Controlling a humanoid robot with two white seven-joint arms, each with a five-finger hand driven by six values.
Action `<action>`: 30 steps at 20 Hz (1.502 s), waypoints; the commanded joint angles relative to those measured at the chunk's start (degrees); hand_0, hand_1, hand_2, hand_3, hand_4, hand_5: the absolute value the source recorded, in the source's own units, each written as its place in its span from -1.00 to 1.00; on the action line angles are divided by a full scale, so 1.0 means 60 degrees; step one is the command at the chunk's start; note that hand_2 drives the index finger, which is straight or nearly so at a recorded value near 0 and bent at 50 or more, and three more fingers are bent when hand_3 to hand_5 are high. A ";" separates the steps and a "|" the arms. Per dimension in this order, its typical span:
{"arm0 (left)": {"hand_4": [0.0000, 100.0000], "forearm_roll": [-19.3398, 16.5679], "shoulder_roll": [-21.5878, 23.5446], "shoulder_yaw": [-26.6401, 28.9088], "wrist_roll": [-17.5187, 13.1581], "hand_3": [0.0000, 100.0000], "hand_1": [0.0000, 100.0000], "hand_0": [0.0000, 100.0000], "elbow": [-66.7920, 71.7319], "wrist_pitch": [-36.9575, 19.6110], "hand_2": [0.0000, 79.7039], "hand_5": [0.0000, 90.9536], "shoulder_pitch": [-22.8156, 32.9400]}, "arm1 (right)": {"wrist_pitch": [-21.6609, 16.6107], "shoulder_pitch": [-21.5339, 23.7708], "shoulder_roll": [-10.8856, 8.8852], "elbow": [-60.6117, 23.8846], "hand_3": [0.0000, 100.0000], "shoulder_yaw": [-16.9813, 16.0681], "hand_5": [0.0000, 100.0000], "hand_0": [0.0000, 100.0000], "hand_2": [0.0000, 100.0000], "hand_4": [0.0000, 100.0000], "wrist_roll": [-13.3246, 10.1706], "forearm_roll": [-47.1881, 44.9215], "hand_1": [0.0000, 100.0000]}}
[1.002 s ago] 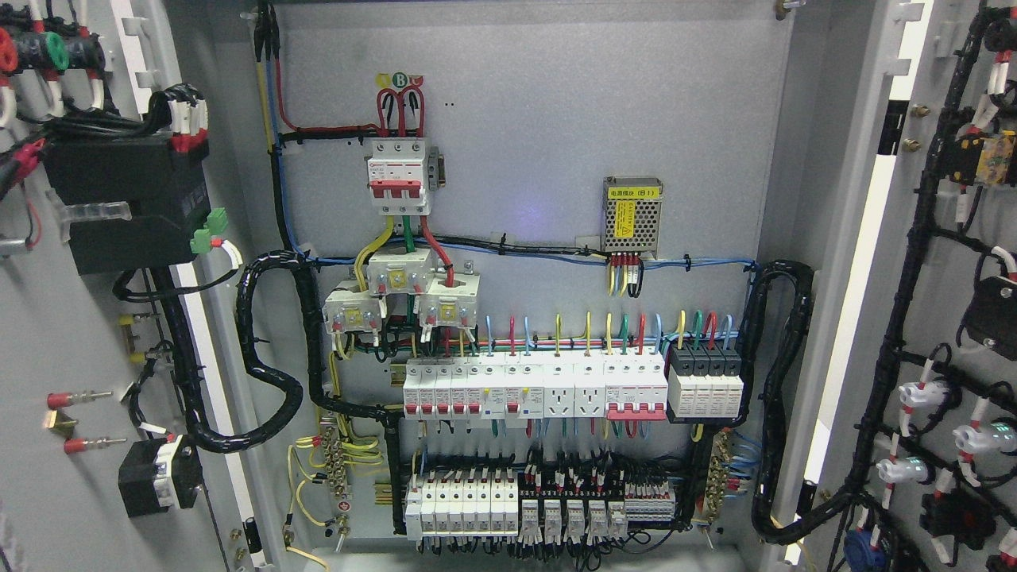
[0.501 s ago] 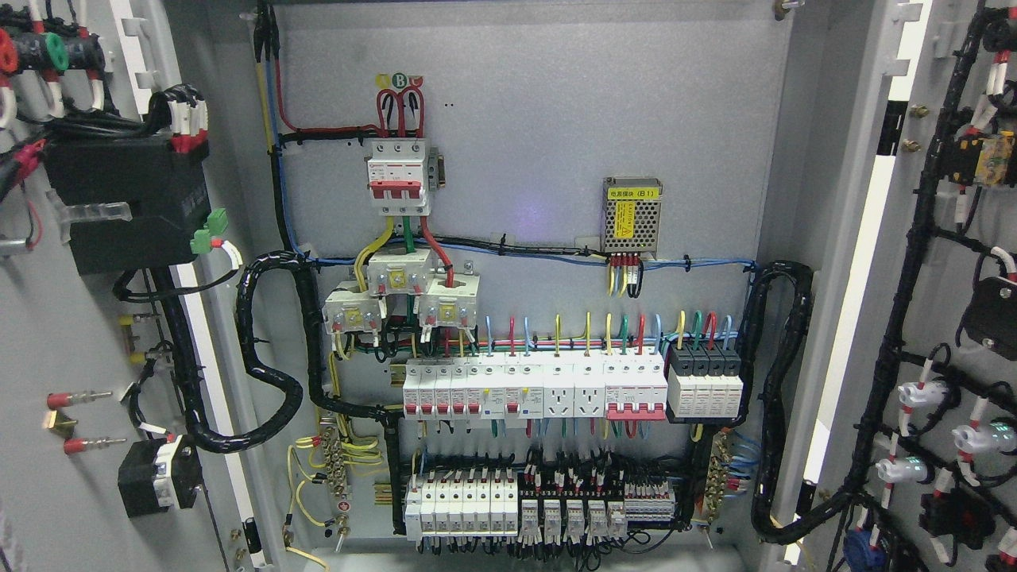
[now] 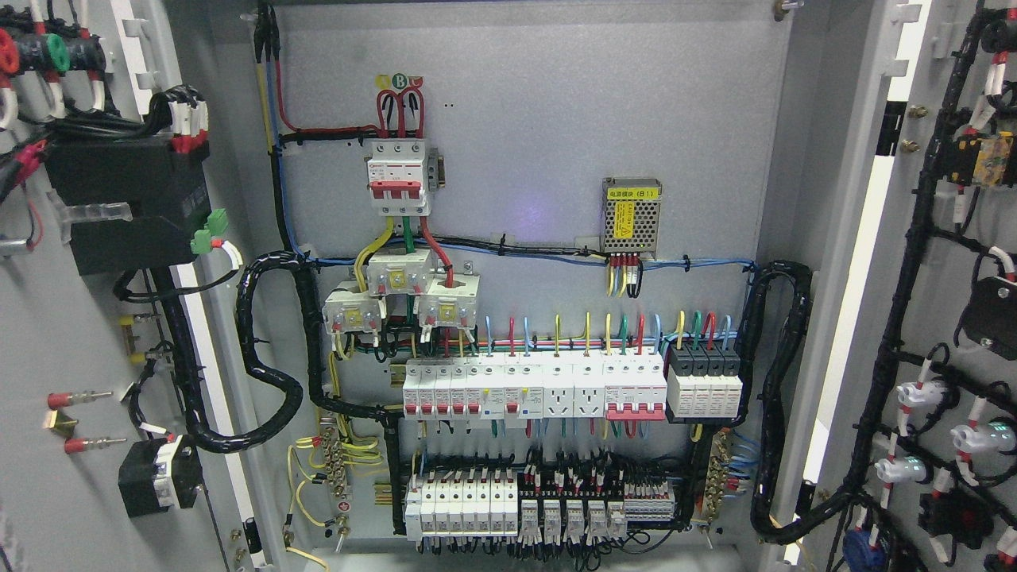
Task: Open door with both hands
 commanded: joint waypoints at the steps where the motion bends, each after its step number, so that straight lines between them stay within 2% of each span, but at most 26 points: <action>1: -0.94 0.0466 0.0582 0.0259 0.0013 -1.00 -1.00 -1.00 -0.3747 -0.0711 -1.00 -1.00 0.0593 | -0.0958 0.1251 -0.1079 -0.0810 -1.00 -0.1463 -1.00 -0.79 -1.00 -1.00 0.0006 -0.0011 -1.00; 6: -0.94 0.1564 0.0771 0.1022 0.0013 -1.00 -1.00 -1.00 -0.4334 -0.0844 -1.00 -1.00 0.0534 | -0.2247 0.1575 -0.1065 -0.1045 -1.00 -0.2005 -1.00 -0.79 -1.00 -1.00 0.0006 -0.0011 -1.00; 11: -0.94 0.2151 0.0714 0.1638 0.0013 -1.00 -1.00 -1.00 -0.4583 -0.0859 -1.00 -1.00 0.0169 | -0.3040 0.1590 -0.1094 -0.1133 -1.00 -0.2562 -1.00 -0.79 -1.00 -1.00 0.0006 -0.0011 -1.00; 16: -0.94 0.2181 0.0713 0.1683 0.0013 -1.00 -1.00 -1.00 -0.4920 -0.1078 -1.00 -1.00 -0.0549 | -0.3129 0.1750 -0.1138 -0.1966 -1.00 -0.2680 -1.00 -0.79 -1.00 -1.00 0.0006 -0.0012 -1.00; 18: -0.94 0.2196 0.0743 0.1668 0.0013 -1.00 -1.00 -1.00 -0.5095 -0.1195 -1.00 -1.00 -0.0725 | -0.3129 0.1707 -0.1138 -0.2071 -1.00 -0.2898 -1.00 -0.79 -1.00 -1.00 0.0006 -0.0026 -1.00; 26: -0.94 0.2196 0.0991 0.1624 0.0013 -1.00 -1.00 -1.00 -0.5374 -0.2556 -1.00 -1.00 -0.1472 | -0.3158 0.1546 -0.1167 -0.2364 -1.00 -0.3778 -1.00 -0.79 -1.00 -1.00 0.0006 -0.0055 -1.00; 30: -0.94 0.2181 0.1094 0.1580 0.0013 -1.00 -1.00 -1.00 -0.5506 -0.3201 -1.00 -1.00 -0.1663 | -0.3318 0.1239 -0.1226 -0.2422 -1.00 -0.3925 -1.00 -0.79 -1.00 -1.00 0.0006 -0.0070 -1.00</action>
